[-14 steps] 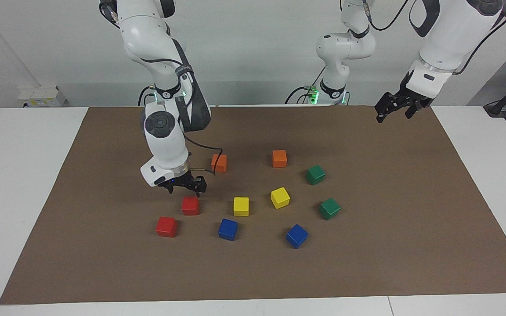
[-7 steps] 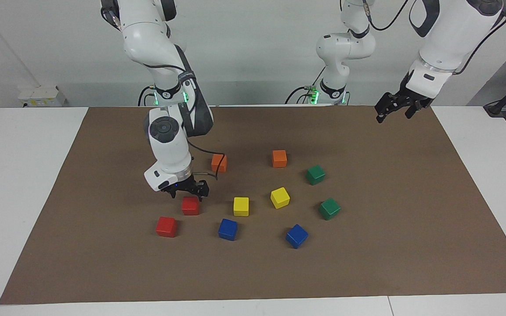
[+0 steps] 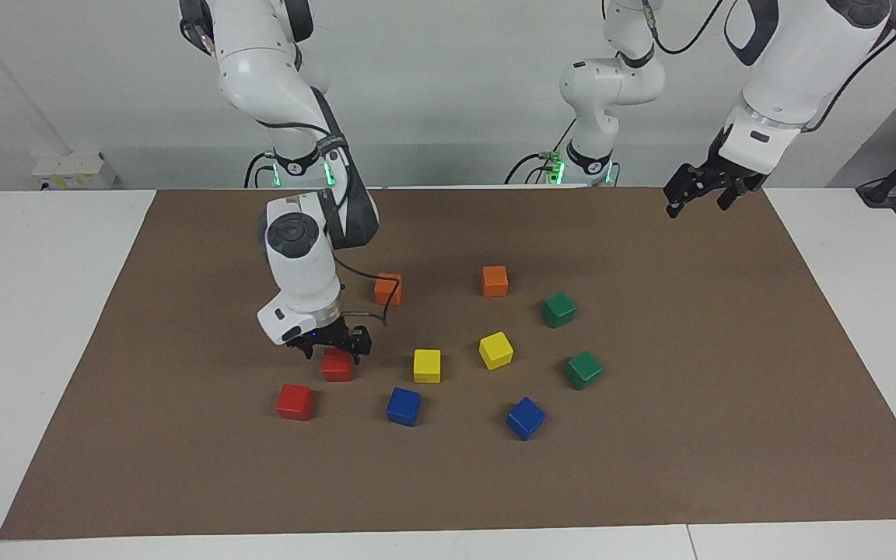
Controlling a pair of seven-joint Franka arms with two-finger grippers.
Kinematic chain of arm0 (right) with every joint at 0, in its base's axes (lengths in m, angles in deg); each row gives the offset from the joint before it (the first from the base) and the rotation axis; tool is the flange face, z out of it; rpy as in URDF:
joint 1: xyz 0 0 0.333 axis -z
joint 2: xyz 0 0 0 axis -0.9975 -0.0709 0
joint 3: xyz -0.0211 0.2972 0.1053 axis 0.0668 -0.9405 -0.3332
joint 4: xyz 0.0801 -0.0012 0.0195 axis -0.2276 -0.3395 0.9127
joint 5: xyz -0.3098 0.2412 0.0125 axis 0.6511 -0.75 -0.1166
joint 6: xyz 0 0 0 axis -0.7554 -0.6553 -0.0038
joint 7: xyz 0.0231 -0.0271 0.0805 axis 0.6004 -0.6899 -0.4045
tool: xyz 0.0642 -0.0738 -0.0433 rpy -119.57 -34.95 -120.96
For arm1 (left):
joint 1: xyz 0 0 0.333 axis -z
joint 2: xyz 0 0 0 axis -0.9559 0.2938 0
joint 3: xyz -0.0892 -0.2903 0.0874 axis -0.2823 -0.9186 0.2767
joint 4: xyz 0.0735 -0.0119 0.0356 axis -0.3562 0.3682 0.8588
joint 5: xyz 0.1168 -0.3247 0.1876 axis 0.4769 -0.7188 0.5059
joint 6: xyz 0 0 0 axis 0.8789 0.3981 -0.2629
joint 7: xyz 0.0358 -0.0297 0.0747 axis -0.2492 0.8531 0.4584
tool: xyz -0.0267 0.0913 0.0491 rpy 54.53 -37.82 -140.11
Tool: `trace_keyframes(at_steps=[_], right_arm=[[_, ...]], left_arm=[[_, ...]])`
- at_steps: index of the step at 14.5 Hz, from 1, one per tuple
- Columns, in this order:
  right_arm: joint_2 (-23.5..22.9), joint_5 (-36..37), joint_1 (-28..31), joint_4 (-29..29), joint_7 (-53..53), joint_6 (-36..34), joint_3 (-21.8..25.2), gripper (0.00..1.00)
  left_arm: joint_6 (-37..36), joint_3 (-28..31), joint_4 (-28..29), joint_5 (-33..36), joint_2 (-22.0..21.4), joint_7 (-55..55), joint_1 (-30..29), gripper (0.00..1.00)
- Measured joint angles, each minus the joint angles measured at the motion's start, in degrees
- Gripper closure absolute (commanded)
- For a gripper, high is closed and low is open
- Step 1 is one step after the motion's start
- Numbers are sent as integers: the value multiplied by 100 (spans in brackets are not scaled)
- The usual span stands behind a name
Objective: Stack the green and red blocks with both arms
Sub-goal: 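Carry the red cube outward with the right gripper and set it down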
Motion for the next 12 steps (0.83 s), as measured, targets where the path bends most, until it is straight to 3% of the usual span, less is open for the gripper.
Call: trace_keyframes(at_steps=[4,6,8,11,12], right_arm=[[-189,110,0,1,0,275,0,2],[-232,148,0,2,0,317,0,9],[-232,149,0,5,0,325,0,30],[-260,149,0,4,0,332,-1,100],[-282,149,0,4,0,334,-1,100]], left_arm=[[0,0,0,0,0,0,0,0],[0,0,0,0,0,0,0,0],[0,0,0,0,0,0,0,0],[0,0,0,0,0,0,0,0],[0,0,0,0,0,0,0,0]])
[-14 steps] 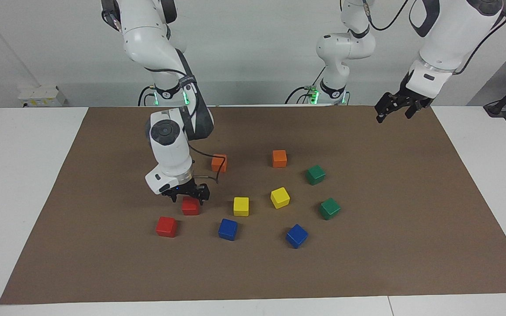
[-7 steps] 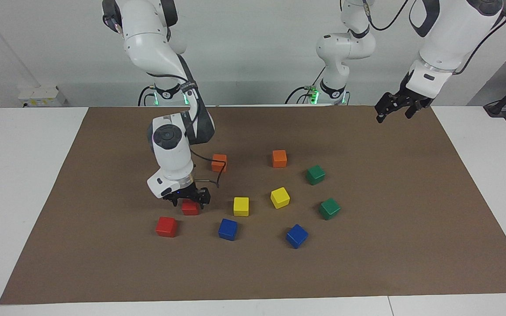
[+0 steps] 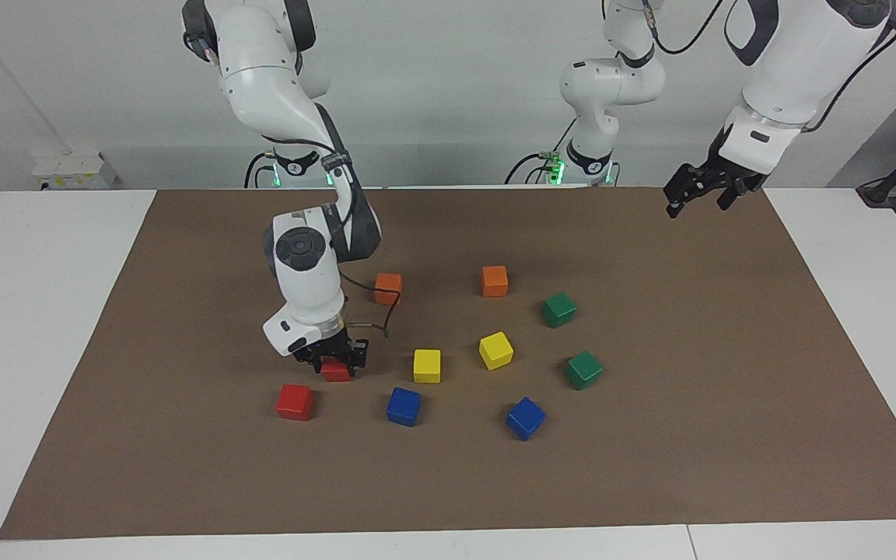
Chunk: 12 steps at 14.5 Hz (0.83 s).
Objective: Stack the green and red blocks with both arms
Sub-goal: 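Carry the red cube outward with the right gripper and set it down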
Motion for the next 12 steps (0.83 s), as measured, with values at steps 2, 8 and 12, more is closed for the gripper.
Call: trace_keyframes(at_steps=[2,8,12], right_arm=[[-9,-1,0,3,0,2,-1,100],[130,4,137,538,-459,-1185,55,100],[738,0,744,877,-1397,-2330,66,100]], left_arm=[[0,0,0,0,0,0,0,0],[0,0,0,0,0,0,0,0],[0,0,0,0,0,0,0,0]])
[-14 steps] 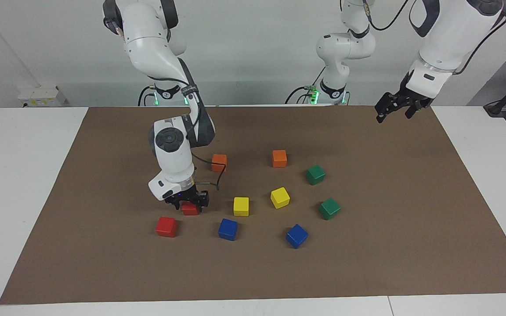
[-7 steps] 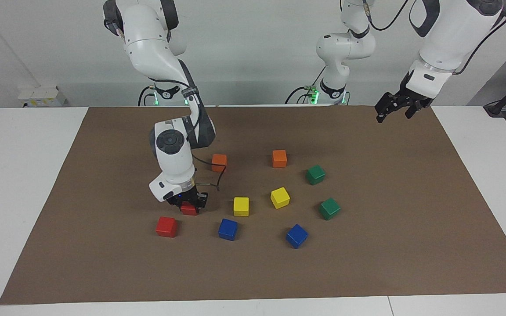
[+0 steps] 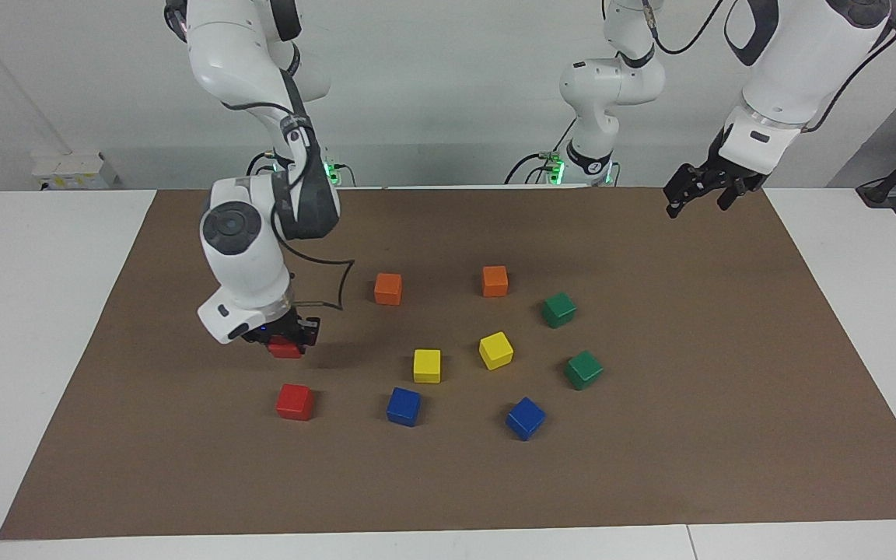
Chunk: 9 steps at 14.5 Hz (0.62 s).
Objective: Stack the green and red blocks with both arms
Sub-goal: 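Carry the red cube outward with the right gripper and set it down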
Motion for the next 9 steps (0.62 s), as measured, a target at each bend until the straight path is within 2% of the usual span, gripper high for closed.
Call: trace_keyframes(at_steps=[3,6,7,9], right_arm=[[317,0,426,-7,-699,-290,14,100],[397,0,986,-99,-1435,-293,28,100],[418,-1,1157,-225,-1607,-169,31,100],[490,-2,1345,-734,-1771,642,34,100]], left_arm=[[0,0,0,0,0,0,0,0],[0,-1,0,0,0,0,0,0],[0,-6,0,0,0,0,0,0],[0,-35,2,0,0,0,4,0]])
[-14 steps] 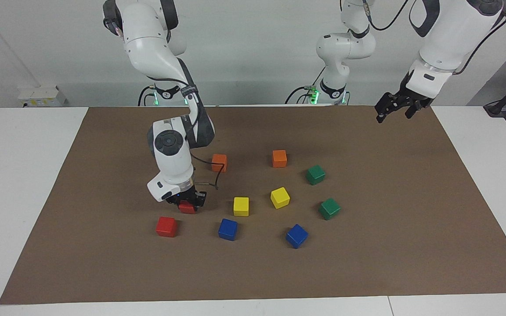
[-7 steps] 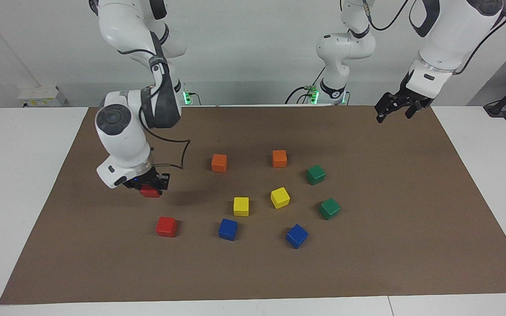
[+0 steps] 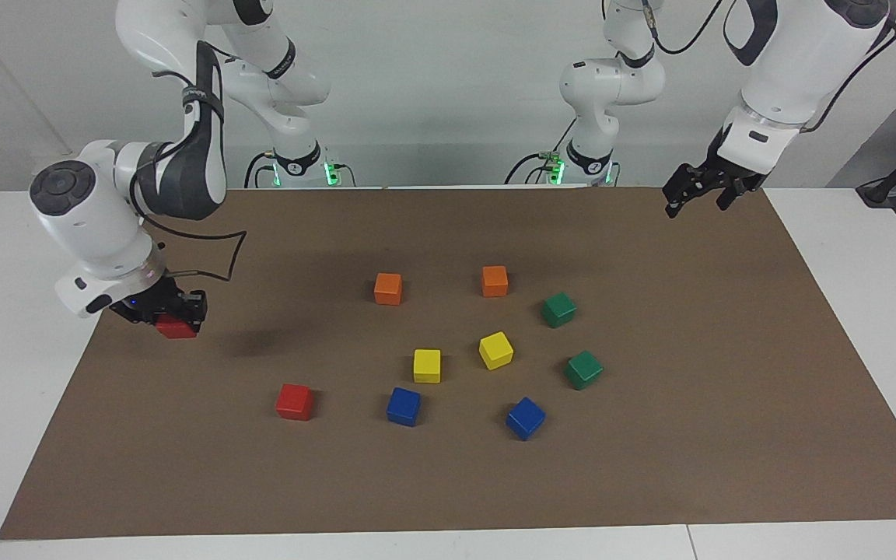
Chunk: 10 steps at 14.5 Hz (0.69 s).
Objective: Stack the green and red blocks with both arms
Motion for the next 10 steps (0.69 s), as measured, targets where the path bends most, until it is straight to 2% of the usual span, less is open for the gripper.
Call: trace_keyframes(at_steps=[2,4,6,10], right_arm=[[17,0,4,-552,-3,805,-15,100],[-32,0,-2,-897,-2,1310,-39,100],[-193,-2,-1,-1007,100,1646,-40,100],[-587,-2,-1,-1013,547,2158,-40,100]], left_arm=[[0,-32,5,0,-1,0,4,0],[60,-69,62,0,-7,-5,19,0],[515,-100,297,0,-23,-273,203,0],[1593,-149,1142,0,37,-1476,979,0]])
